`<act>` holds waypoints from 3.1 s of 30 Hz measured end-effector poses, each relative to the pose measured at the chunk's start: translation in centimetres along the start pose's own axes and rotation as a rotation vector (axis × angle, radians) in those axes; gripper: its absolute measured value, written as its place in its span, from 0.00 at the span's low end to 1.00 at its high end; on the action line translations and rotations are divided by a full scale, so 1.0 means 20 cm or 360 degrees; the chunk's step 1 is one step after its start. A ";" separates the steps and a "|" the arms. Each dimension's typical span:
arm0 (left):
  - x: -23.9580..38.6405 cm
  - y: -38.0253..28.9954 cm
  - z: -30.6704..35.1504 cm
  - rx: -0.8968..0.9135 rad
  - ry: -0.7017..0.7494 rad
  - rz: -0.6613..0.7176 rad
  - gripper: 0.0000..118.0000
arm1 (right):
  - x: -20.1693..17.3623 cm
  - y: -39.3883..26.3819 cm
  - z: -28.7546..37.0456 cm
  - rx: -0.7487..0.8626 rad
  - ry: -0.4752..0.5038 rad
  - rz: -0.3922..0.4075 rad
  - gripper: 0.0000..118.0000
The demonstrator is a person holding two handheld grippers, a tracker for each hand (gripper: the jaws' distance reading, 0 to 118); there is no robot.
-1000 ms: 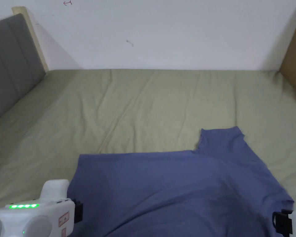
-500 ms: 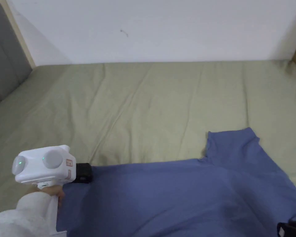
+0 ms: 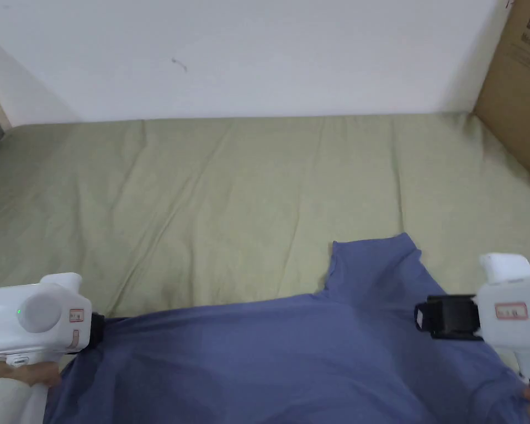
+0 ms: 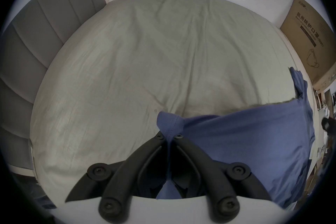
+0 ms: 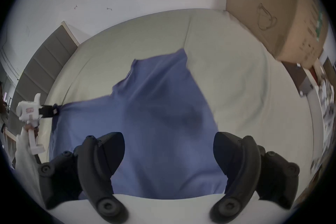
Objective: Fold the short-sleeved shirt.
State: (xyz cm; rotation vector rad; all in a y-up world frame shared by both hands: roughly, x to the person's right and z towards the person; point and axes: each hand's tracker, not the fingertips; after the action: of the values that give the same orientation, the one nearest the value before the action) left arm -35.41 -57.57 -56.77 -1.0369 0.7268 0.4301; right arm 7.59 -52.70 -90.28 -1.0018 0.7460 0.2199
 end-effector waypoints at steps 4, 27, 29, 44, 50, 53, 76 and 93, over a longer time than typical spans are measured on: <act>-0.06 0.01 0.03 0.0005 -0.0068 0.0083 0.01 | 0.05 0.19 -0.34 -0.0214 -0.0135 0.0075 0.86; -0.06 0.11 0.88 0.0405 -0.0106 -0.0088 0.01 | 0.03 0.39 0.58 0.0125 0.0221 -0.0309 0.03; -0.07 0.14 1.03 0.0464 -0.0124 -0.0072 0.01 | 0.02 0.44 0.78 0.0214 0.0249 -0.0311 0.03; 0.09 0.91 2.00 0.0957 -0.0092 -0.0121 0.01 | -0.17 1.23 1.85 0.0728 0.0003 -0.0207 0.03; 0.18 1.13 2.20 0.1159 -0.0082 -0.0179 0.01 | -0.23 1.39 2.11 0.0960 -0.0091 -0.0184 0.03; 0.19 1.10 2.27 0.1237 -0.0137 -0.0113 0.01 | -0.23 1.38 2.20 0.1015 -0.0062 -0.0143 0.03; 0.31 0.50 0.21 0.0221 0.0062 -0.0107 0.01 | 0.14 0.67 0.08 -0.0145 -0.0168 -0.0475 0.03; 0.03 -0.53 0.66 0.0290 -0.0074 -0.0204 0.01 | 0.11 -0.42 0.63 -0.0143 -0.0024 -0.0258 0.03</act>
State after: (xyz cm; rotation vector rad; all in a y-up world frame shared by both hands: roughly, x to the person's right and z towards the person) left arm -23.79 -50.78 -46.50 -0.8934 0.6418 0.2714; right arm 19.10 -47.22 -82.01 -1.1392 0.6420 0.1207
